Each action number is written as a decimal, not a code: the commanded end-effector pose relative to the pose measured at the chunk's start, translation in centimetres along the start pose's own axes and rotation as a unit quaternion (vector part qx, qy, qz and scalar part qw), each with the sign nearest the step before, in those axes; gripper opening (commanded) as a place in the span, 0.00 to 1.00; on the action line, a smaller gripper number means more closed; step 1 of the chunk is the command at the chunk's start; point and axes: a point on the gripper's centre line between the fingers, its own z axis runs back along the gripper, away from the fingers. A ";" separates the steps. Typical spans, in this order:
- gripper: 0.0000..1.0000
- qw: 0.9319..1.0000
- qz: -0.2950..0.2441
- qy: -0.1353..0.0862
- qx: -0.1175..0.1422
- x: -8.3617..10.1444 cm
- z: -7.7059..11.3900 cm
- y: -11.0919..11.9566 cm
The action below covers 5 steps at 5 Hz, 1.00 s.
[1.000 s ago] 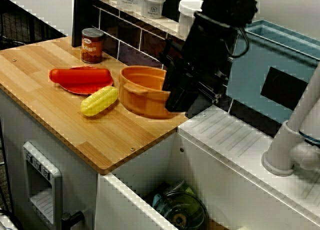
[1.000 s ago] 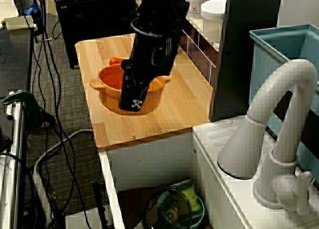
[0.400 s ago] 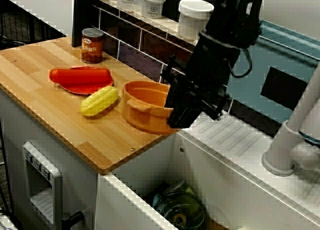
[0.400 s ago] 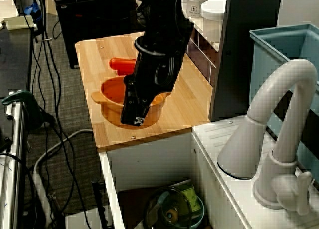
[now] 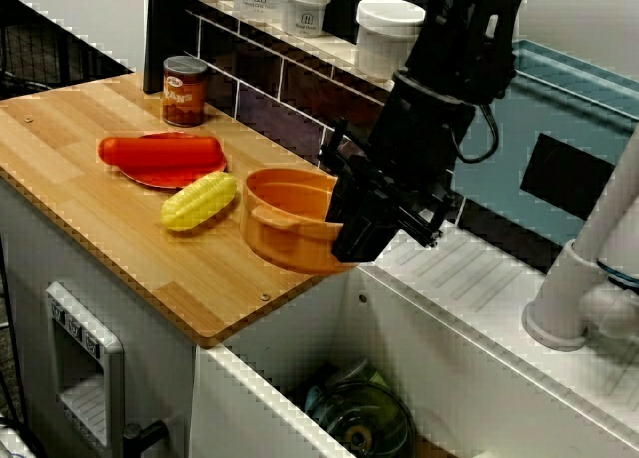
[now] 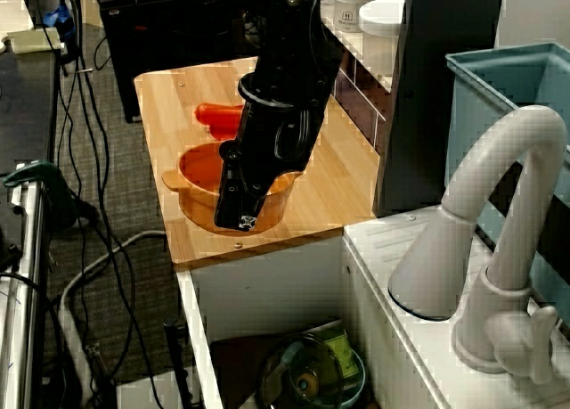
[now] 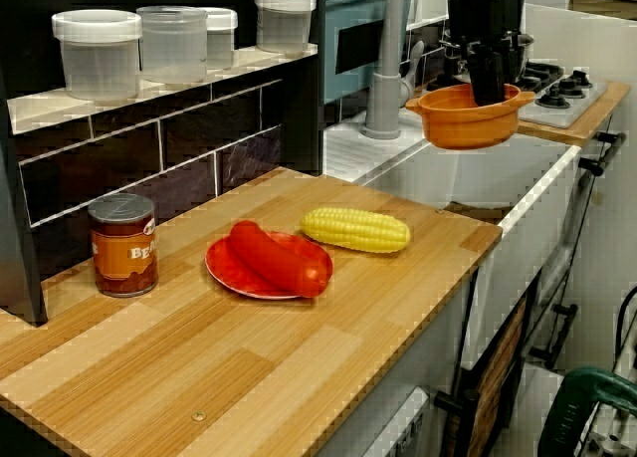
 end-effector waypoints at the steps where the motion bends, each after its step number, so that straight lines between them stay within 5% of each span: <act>1: 0.00 1.000 0.000 -0.017 -0.004 0.0 0.9 0.0; 5: 0.00 1.000 0.011 -0.020 -0.005 1.0 1.2 0.0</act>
